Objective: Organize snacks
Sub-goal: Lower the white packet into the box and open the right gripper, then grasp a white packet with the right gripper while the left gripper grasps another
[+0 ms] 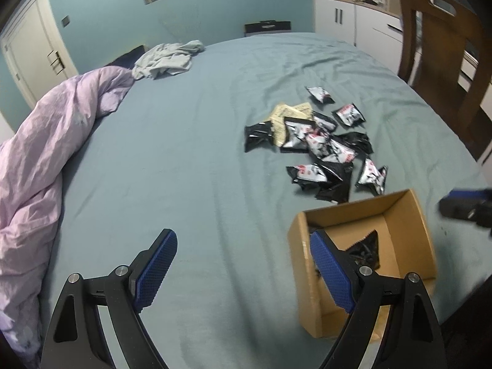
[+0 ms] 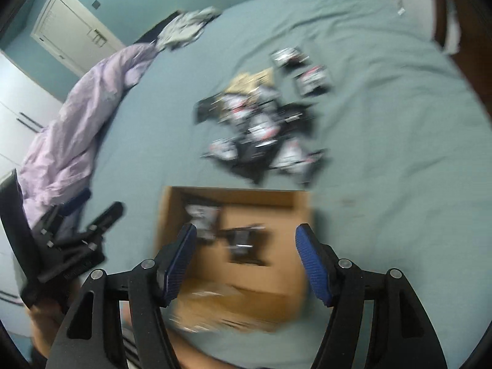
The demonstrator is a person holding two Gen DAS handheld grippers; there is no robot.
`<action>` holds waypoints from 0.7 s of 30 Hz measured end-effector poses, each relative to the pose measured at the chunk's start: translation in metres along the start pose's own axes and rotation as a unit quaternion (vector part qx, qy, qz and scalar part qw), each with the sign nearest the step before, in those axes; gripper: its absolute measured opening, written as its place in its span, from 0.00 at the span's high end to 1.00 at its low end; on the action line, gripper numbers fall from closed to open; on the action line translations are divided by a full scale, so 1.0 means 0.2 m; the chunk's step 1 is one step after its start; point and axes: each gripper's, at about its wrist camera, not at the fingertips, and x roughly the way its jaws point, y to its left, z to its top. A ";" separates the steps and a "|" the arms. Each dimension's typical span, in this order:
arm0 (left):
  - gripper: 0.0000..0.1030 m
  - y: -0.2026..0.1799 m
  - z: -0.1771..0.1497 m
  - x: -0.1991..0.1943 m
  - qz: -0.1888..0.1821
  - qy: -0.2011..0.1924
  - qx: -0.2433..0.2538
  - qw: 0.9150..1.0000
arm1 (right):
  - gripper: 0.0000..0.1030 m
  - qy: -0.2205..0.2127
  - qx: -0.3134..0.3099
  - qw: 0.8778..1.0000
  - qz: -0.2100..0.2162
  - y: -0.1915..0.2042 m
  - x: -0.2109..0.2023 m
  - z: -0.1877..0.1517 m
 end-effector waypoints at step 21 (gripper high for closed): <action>0.13 -0.21 0.04 0.08 -0.001 0.007 0.048 0.999 | 0.31 -0.039 0.049 0.997 -0.041 -0.43 0.08 -0.09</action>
